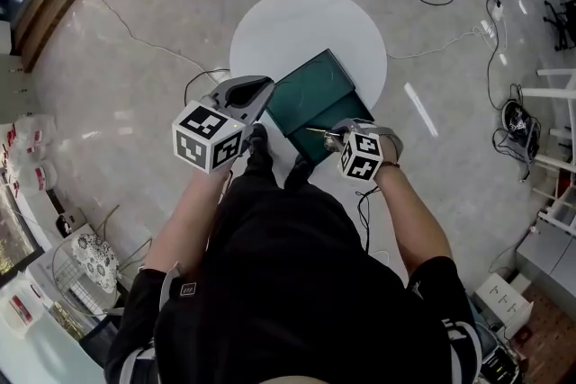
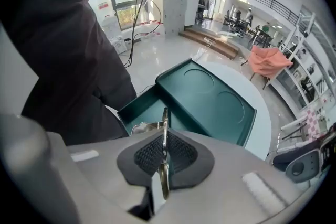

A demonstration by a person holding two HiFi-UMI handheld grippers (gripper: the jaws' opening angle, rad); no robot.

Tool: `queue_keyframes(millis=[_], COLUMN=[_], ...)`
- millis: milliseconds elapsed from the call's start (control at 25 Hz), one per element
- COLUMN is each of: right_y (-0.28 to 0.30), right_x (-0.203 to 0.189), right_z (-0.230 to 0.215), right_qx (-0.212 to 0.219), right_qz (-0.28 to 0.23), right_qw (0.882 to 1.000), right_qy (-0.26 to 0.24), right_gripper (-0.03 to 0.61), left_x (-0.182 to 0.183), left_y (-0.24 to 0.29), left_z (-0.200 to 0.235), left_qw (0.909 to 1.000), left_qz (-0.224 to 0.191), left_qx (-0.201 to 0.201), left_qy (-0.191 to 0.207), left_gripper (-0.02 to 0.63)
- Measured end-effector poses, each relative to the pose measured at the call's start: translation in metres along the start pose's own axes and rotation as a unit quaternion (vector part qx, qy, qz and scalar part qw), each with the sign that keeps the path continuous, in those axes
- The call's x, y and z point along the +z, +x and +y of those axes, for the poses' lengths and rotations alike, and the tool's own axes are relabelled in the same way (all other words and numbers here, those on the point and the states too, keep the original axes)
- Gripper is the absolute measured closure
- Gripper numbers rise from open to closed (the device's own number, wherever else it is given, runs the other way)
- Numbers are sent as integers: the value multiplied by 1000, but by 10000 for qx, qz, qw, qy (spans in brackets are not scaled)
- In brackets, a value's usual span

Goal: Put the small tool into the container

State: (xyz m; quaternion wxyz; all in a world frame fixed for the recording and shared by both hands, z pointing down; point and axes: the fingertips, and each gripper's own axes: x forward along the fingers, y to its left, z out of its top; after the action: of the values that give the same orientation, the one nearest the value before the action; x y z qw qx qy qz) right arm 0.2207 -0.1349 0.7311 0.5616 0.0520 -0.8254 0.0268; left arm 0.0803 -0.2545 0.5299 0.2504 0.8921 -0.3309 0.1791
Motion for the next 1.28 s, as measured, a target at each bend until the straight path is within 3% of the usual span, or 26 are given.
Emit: queue_keyframes(millis=[160,360,480,600,1080,1280], right_y=[15,28,35,43,43,36], right_x=[-3,-1,-9,-23,-31,-41], right_z=[-3,-8,-13,-8,4,1], right_qx=[109,41,-80,129,392,201], right_qz=[83,-54,118,424,732,779], right_qw=[9980,9948,9910,9880,9919,9938], right_qy=[-609,-1019,-1329,-1479,-961,-767], right_gripper=[566,566,563,534,491,471], left_x=[-3,-5,-5,-5,-7,-7], left_y=[6,0,-5,-13,-26,-25], left_z=[0,-2,-1,2,0,-5], left_qw=[10000,10000,10000,9999,9999,10000], left_qz=[43,68,50,26,-57,-68], left_qx=[-40,-34,20,107,112,49], left_qy=[-29,-15,-27,-54,-77,-54], left_gripper=[591,591,591,591,591,591])
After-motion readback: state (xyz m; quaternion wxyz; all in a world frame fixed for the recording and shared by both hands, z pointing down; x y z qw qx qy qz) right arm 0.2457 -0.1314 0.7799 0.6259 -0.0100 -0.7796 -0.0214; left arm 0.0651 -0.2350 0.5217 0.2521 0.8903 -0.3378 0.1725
